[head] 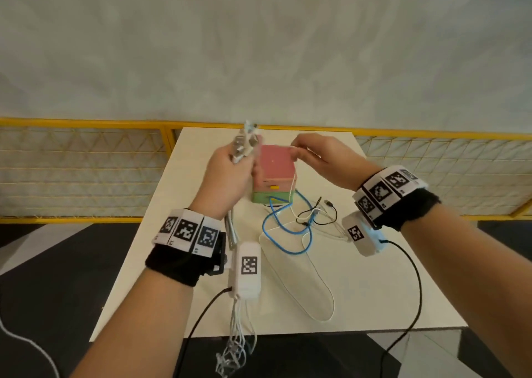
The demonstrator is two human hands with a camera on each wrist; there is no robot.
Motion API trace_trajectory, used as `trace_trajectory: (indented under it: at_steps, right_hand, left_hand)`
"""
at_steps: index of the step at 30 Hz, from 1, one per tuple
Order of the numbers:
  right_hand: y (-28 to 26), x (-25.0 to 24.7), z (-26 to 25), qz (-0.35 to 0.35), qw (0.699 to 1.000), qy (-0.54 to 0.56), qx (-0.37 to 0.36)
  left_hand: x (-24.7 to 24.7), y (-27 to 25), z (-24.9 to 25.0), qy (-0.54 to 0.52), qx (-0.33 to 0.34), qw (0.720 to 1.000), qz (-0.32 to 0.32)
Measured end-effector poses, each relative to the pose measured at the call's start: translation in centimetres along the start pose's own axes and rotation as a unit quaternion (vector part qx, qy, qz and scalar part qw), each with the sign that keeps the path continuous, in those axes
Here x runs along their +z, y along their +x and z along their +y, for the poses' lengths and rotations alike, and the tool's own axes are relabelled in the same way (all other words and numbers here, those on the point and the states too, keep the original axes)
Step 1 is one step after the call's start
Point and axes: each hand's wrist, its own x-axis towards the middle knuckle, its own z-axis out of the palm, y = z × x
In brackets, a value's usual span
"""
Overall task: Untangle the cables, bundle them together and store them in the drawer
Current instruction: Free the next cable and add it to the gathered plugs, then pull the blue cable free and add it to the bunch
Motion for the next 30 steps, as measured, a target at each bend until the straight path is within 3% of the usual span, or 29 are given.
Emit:
trace_trajectory:
  at_steps: [3, 6, 10, 12, 15, 19, 22, 27, 30]
  right_hand:
    - [-2.2, 1.2, 3.4, -0.032, 0.995, 0.02, 0.096]
    - [-3.4, 1.7, 5.4, -0.023, 0.991, 0.029, 0.129]
    - [-2.9, 1.2, 5.1, 0.03, 0.993, 0.021, 0.112]
    - [-2.3, 0.9, 4.3, 0.048, 0.996, -0.005, 0.077]
    - [-1.2, 0.9, 2.2, 0.038, 0.998, -0.05, 0.01]
    - [-0.1, 0.9, -0.7, 0.056, 0.991, -0.071, -0.095]
    - [0.2, 0.3, -1.1, 0.067, 0.993, -0.038, -0.088]
    - [-1.4, 1.3, 2.3, -0.022, 0.998, 0.018, 0.061]
    - [-1.8, 2.0, 3.2, -0.03, 0.995, 0.024, 0.094]
  left_hand:
    - [-1.9, 1.2, 0.5, -0.076, 0.038, 0.985, 0.153]
    - [-3.4, 1.5, 0.3, -0.069, 0.023, 0.981, 0.182]
    - [-3.0, 0.5, 0.5, -0.094, 0.046, 0.972, 0.21]
    - [-2.1, -0.2, 1.0, -0.074, 0.07, 0.976, 0.19]
    - [-0.4, -0.9, 1.5, -0.032, 0.091, 0.99, 0.105]
    - [1.6, -0.2, 0.5, 0.122, 0.034, 0.991, -0.04]
    - [1.6, 0.2, -0.7, 0.176, 0.017, 0.981, -0.087]
    - [-0.8, 1.1, 0.2, 0.049, 0.058, 0.99, 0.116]
    - [-2.0, 1.1, 0.5, 0.071, 0.051, 0.984, 0.154]
